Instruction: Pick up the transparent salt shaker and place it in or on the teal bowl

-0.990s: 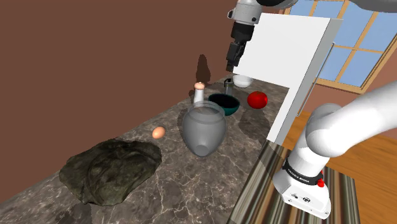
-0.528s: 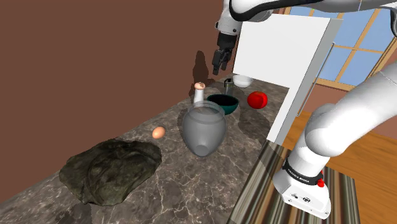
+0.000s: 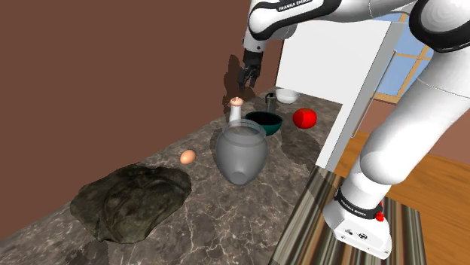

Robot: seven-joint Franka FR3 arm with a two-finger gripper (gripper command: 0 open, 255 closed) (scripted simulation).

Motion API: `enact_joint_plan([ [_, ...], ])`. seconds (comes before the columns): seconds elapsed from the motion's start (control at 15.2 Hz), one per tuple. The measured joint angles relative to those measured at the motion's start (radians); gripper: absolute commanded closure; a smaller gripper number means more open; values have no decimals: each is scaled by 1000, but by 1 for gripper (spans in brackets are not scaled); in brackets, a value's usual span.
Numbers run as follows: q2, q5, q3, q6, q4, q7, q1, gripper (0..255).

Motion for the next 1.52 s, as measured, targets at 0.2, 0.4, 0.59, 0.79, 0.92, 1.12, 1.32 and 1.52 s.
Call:
enact_joint_plan([
  [0.2,119,6,-14,31,86,-7,-11,0],
  [0.4,216,13,-25,56,155,-13,-23,0],
  [0.59,339,23,-36,60,270,-21,-38,0],
  [0.79,420,31,-41,61,348,-26,-50,0],
  [0.92,433,33,-41,80,341,-26,-50,0],
  [1.12,447,35,-41,117,319,-30,-52,0],
  [1.32,462,37,-41,142,308,-32,-52,0],
  [1.52,463,38,-40,145,308,-31,-52,0],
])
